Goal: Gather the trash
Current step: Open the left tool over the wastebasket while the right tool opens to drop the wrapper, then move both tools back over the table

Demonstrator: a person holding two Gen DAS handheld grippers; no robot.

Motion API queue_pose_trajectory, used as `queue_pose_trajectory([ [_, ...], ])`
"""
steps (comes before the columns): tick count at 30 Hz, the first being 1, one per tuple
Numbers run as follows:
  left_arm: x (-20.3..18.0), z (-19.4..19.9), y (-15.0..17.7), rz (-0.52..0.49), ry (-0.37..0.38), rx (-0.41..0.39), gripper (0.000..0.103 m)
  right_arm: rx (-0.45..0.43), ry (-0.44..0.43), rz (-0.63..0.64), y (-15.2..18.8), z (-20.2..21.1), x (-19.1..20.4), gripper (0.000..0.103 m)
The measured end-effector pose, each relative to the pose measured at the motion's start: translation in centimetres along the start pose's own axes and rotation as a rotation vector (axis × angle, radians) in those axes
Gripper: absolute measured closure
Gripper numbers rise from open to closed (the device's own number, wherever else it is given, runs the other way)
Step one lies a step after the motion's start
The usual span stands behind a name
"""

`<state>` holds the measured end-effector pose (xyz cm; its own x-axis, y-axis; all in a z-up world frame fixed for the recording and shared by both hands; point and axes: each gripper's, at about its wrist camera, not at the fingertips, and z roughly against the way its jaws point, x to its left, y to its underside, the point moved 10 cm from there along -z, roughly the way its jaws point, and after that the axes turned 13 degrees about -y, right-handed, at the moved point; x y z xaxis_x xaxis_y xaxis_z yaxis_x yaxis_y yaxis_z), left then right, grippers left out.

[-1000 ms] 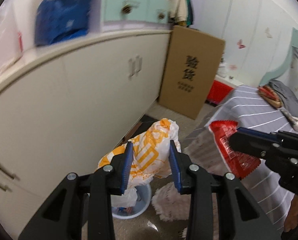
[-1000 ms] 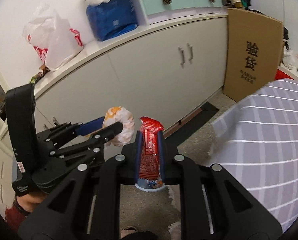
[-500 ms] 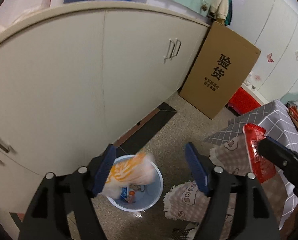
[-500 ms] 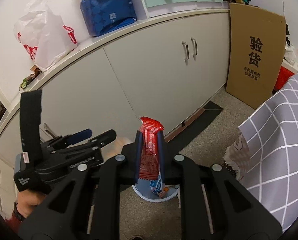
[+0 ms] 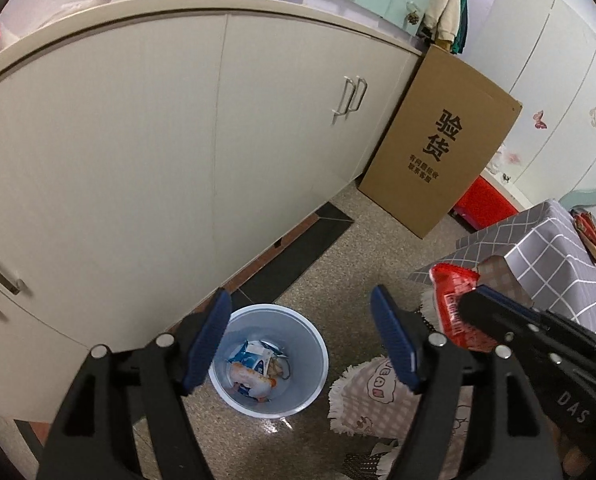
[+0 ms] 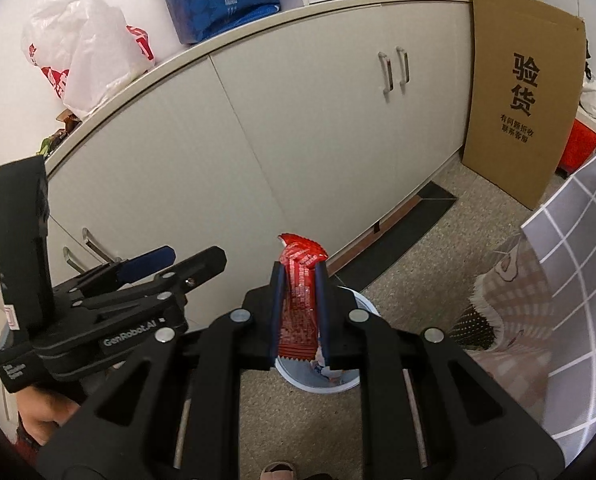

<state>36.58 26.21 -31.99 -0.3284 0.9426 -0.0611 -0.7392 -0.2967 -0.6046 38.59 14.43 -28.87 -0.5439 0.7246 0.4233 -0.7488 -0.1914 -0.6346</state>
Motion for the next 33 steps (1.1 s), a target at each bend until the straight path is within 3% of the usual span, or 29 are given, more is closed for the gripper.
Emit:
queue_pose_trajectory([
  [12,3.5,-1.1,0.2,0.049,-0.068,0.014,0.032,-0.022,-0.039,-0.029,-1.1,-2.7,0.7,0.083],
  [13,3.8,-1.2,0.2,0.059,-0.073,0.019,0.032,-0.026,-0.035,-0.035,-1.3,-2.8,0.5,0.078],
  [14,4.1,-1.2,0.3,0.065,-0.075,0.023,0.032,-0.032,-0.03,-0.044,-1.4,-2.8,0.4,0.058],
  [15,4.3,-1.2,0.3,0.068,-0.078,0.024,0.032,-0.041,-0.03,-0.055,-1.6,-2.7,0.3,0.047],
  [19,4.4,-0.9,0.3,0.062,-0.097,0.022,0.032,-0.054,-0.035,-0.046,-1.7,-2.0,0.5,0.044],
  [25,2.0,1.6,-0.3,0.031,-0.071,-0.01,0.032,-0.078,-0.025,-0.035,-2.5,1.1,0.4,0.044],
  [33,-7.0,7.9,-2.4,-0.056,-0.01,-0.119,0.028,-0.188,0.039,-0.032,-4.6,11.4,-2.5,0.044],
])
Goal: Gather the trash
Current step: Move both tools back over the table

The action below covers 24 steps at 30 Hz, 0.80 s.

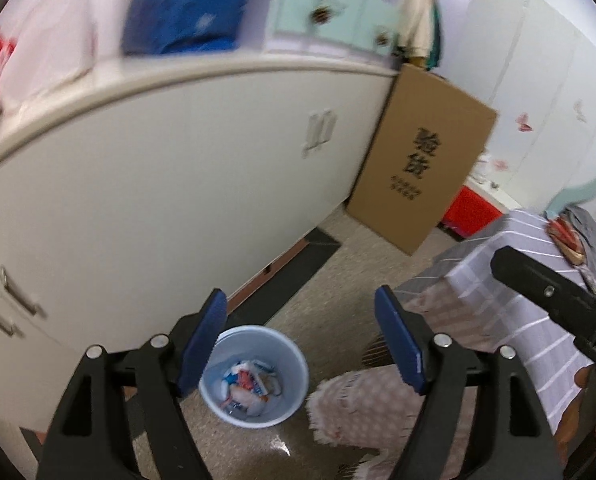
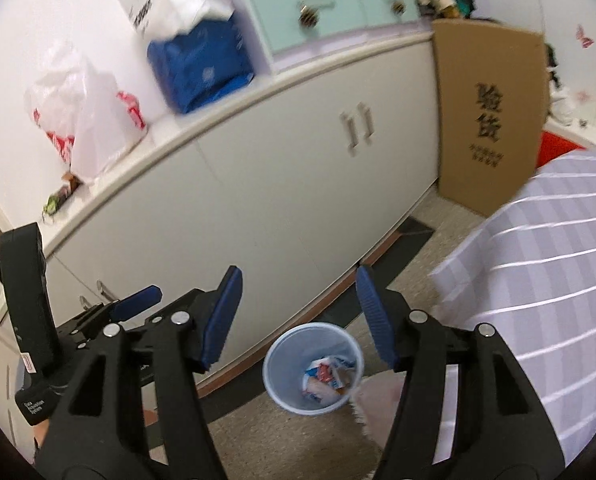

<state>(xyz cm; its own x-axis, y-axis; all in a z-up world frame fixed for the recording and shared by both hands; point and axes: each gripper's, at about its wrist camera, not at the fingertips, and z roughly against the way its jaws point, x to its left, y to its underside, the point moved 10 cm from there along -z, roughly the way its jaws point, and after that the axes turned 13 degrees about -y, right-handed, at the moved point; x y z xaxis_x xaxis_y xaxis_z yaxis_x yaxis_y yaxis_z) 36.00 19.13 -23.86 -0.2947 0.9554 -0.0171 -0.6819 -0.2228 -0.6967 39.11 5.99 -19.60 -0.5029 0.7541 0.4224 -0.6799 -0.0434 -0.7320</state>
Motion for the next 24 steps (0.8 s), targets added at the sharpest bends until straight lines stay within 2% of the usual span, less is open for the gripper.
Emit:
queue_pose_trajectory([
  [5,-8.2,3.9,-1.1,-0.076,0.07,-0.045,0.025,-0.068,0.047,-0.024,-1.5,6.4,-3.6,0.044],
  [12,-20.5,8.0,0.0,-0.209,0.16,-0.064,0.025,-0.171,0.151,-0.085,-1.6,17.0,-11.1,0.043],
  [18,-30.6,9.4,1.3,-0.363,0.204,-0.068,0.024,-0.225,0.328,-0.16,-0.2,25.4,-20.0,0.041],
  [24,-38.6,9.7,2.6,-0.415,0.264,-0.032,0.024,-0.36,0.481,-0.383,3.0,34.5,-30.1,0.034],
])
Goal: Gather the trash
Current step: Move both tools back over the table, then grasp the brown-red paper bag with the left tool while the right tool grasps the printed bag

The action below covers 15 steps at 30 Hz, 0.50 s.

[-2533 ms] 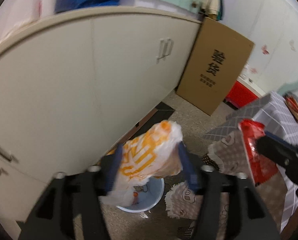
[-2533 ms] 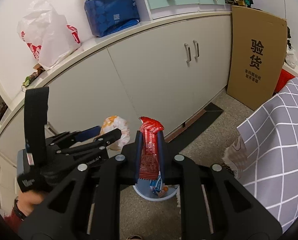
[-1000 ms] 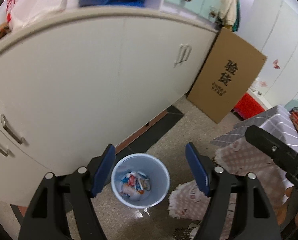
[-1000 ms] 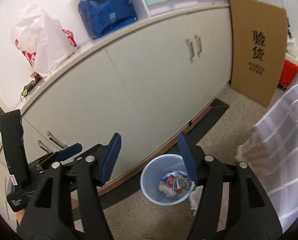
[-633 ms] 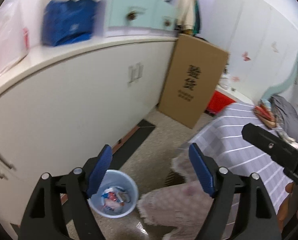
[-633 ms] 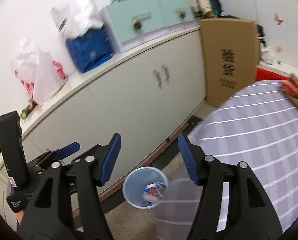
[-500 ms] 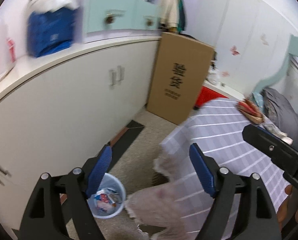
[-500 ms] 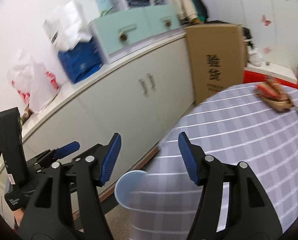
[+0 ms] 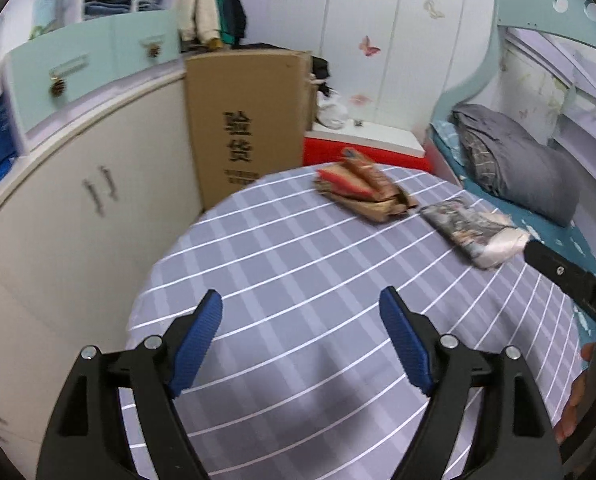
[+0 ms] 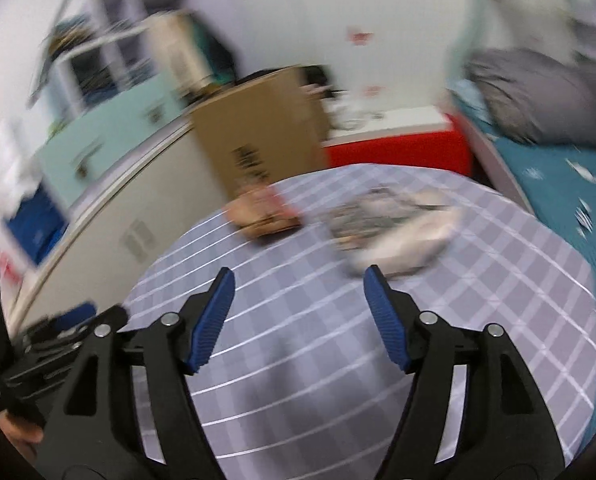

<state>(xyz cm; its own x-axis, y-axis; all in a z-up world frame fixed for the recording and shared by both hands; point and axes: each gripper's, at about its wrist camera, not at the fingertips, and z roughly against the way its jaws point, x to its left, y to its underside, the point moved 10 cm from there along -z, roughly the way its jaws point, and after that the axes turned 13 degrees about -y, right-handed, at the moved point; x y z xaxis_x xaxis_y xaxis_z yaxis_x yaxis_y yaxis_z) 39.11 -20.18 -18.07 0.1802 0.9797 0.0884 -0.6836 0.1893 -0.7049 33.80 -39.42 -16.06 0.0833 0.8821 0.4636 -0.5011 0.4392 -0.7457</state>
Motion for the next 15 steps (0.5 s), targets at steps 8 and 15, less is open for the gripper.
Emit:
queue_pose_trajectory([
  [8,-6.4,-2.8,-4.0,-0.006,0.058,0.016,0.024,-0.04,0.009,-0.23,-1.3,-0.6,-8.8,0.034],
  [15,-9.3,-7.2,-8.4,0.057,0.058,0.049,0.024,-0.01,-0.009,-0.35,-1.4,-3.7,-11.7,0.033],
])
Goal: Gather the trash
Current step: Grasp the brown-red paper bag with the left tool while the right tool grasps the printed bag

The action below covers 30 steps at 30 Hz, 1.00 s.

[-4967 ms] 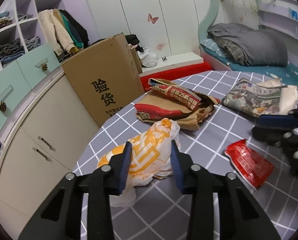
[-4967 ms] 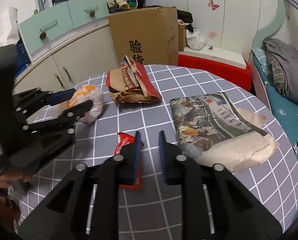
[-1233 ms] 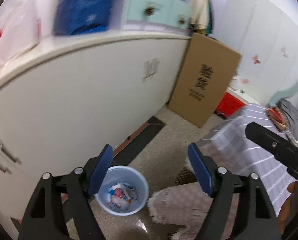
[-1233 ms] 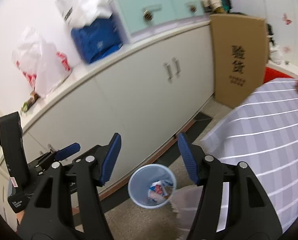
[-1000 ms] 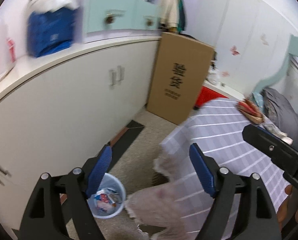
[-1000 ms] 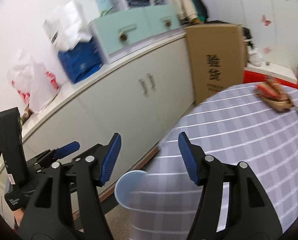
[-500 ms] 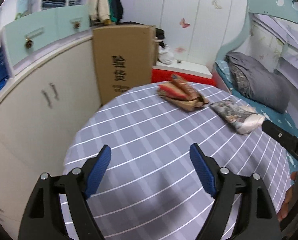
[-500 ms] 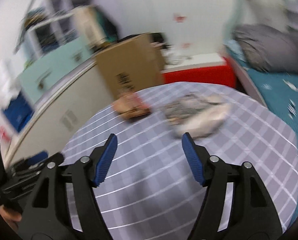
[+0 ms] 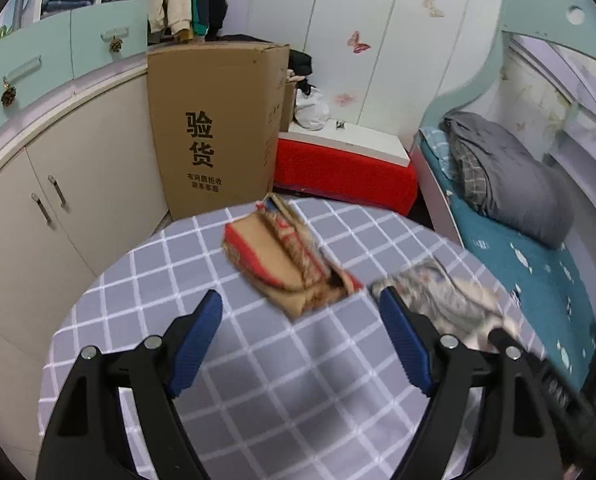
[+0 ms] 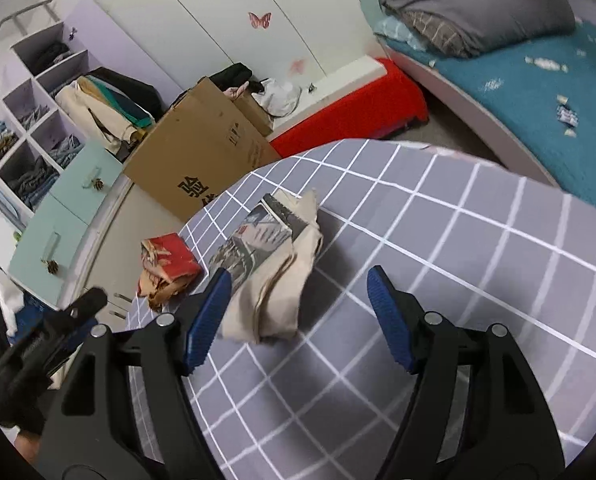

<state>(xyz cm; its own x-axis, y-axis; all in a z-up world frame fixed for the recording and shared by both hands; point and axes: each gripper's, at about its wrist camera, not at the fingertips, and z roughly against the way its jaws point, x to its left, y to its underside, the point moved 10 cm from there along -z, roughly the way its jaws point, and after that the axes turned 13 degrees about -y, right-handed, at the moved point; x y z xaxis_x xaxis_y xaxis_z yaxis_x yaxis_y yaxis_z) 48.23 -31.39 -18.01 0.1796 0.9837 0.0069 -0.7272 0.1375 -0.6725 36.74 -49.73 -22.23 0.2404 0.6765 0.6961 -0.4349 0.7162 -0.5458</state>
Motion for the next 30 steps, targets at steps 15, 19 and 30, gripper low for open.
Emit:
queue_pose_trajectory([
  [15,-2.6,-8.4,-2.3,0.0,-0.164,0.108,0.053,0.077,-0.057,0.035,-0.6,-4.5,0.5,0.073],
  [19,-3.7,-7.7,-1.8,-0.068,-0.126,0.082,0.085,0.073,-0.074,0.058,-0.5,-4.2,1.1,0.082],
  [30,-3.7,-1.6,2.7,-0.107,0.002,0.066,0.088,-0.008,-0.066,0.16,0.1,2.1,3.6,0.094],
])
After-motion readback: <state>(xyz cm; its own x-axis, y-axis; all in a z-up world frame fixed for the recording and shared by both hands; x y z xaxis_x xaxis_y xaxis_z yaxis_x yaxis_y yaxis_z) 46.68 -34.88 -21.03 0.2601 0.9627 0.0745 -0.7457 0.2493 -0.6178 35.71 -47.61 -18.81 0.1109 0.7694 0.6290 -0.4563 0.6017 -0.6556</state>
